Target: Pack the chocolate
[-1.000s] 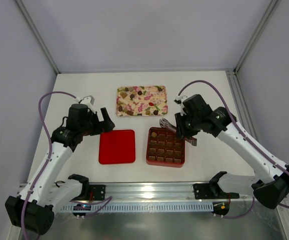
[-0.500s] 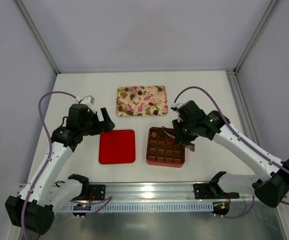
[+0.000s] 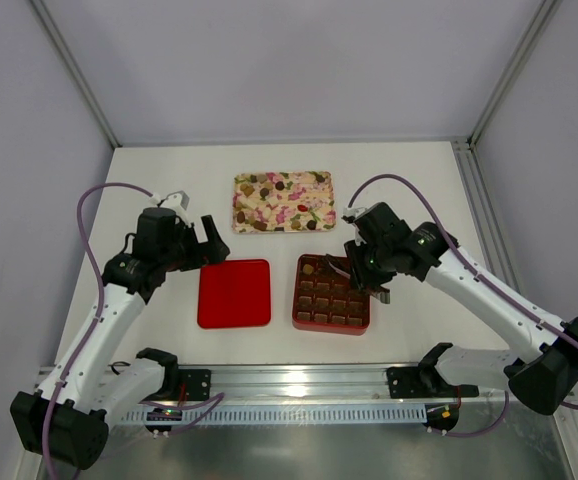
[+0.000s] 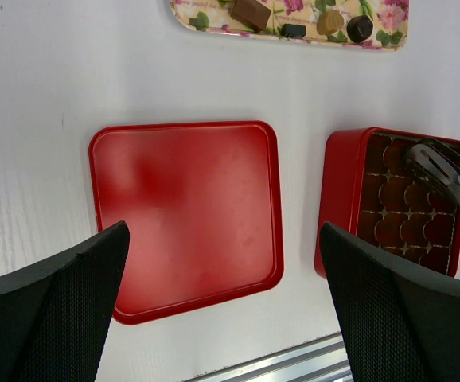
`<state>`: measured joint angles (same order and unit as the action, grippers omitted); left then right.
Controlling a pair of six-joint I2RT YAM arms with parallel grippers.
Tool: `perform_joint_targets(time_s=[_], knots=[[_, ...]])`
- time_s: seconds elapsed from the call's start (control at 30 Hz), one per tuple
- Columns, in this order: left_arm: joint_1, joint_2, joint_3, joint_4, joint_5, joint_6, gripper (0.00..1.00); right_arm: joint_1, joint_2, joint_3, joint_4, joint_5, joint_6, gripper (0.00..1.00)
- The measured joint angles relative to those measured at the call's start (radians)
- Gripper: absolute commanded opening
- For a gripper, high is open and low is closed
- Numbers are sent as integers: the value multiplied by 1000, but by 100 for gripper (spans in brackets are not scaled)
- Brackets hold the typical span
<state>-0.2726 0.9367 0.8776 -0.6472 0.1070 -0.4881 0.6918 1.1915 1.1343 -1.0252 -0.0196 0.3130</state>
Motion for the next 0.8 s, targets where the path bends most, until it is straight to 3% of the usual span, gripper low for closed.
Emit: perform_joint_targets(time_s=[0.53, 0.8], knots=[[0, 0, 0, 0, 0, 0, 100, 0, 0, 13, -10, -1, -2, 41], [0, 1, 0, 0, -1, 0, 100, -2, 147, 284, -34, 0, -43, 41]])
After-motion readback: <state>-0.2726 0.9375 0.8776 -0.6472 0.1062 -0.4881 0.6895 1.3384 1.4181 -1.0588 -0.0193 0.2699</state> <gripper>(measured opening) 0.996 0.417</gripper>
